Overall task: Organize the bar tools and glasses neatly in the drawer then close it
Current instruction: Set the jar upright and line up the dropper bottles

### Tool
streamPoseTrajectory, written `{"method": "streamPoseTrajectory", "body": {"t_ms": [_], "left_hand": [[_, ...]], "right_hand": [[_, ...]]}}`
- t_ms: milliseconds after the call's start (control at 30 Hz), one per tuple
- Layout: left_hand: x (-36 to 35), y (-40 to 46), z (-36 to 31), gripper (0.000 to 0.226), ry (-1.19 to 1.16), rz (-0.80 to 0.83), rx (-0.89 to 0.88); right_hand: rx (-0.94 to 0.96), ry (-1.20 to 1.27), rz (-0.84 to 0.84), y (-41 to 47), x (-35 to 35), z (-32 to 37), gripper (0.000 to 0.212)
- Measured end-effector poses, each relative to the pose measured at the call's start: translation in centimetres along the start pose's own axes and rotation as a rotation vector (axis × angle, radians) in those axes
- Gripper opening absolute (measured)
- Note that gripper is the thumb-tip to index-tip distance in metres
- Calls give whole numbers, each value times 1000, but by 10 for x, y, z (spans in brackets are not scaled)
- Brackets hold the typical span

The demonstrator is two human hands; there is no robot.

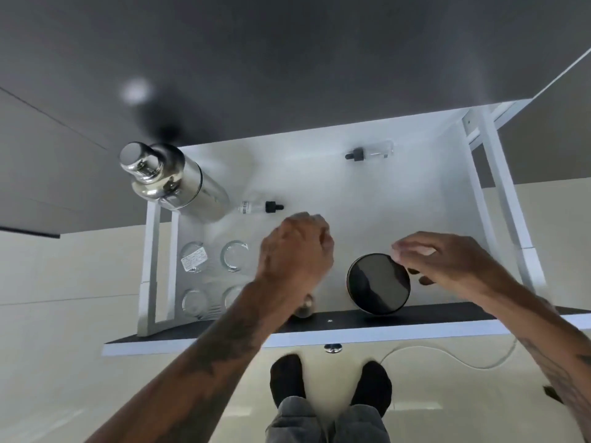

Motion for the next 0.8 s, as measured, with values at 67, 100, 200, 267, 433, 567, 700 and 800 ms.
{"method": "streamPoseTrajectory", "body": {"t_ms": [67,100,200,267,433,567,700,800], "left_hand": [[11,30,28,25,105,-61,-49],[8,45,41,26,146,-52,-69],[-25,79,69,37,415,96,-142],[-48,87,81,38,592,202,-187],[-64,101,105,36,555,215,-191],[-50,100,111,40,329,144,-167],[-28,83,105,32,-122,78,-124],[-28,64,89,34,-303,170,-178]], "right_hand": [[155,-130,-163,20,17,26,20],[247,-199,-223,32,19,41,21],[461,-485,-259,83,1,82,34],[521,-651,-220,117,-20,98,44],[447,-805,-244,171,-37,95,50],[425,-869,-286,171,-33,78,33],[596,-503,-268,124,-35,99,20],[557,-48,-124,84,-56,105,14]]}}
Point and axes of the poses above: each hand's wrist, its own y-axis towards the middle knuckle, its own x-axis out of the back of the hand, z = x × y, the point moved 10 cm from there along y, towards the middle knuckle, and after that the axes turned 12 degrees about y, right-handed, at the moved point
